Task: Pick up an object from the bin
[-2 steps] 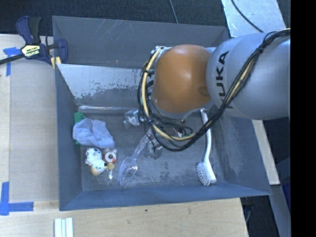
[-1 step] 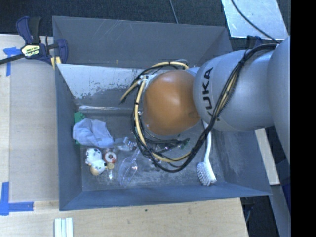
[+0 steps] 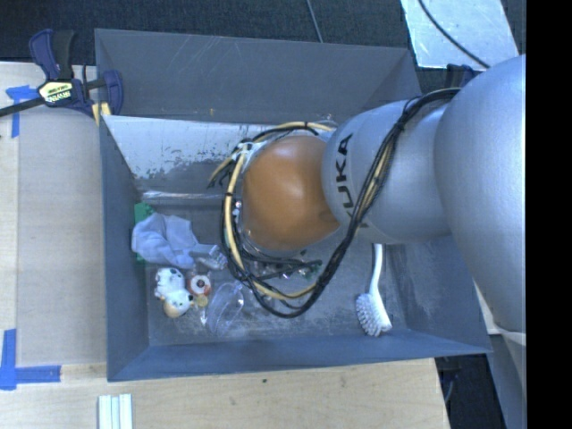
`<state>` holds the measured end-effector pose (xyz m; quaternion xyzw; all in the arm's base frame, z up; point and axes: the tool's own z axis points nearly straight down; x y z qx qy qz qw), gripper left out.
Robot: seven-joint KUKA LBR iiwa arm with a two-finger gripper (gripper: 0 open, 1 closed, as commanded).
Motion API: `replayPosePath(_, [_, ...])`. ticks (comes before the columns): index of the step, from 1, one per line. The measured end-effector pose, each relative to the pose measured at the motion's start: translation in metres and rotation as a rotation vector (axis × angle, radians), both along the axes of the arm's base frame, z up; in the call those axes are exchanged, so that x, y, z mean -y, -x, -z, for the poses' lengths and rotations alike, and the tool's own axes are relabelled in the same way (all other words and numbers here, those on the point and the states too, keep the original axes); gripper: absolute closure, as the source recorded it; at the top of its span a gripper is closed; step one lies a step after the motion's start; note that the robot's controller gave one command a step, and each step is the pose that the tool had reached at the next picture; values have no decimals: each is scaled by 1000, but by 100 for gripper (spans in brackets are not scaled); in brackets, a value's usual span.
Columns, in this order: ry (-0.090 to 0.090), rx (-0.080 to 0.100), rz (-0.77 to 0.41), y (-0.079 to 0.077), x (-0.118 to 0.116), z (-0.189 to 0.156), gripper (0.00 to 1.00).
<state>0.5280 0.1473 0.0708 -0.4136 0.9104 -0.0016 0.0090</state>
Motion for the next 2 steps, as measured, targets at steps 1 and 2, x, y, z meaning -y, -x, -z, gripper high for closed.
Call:
replayPosePath(1, [0,-11,-42,-8,25,0,100])
replayPosePath(2, [0,-11,-41,-8,25,0,100])
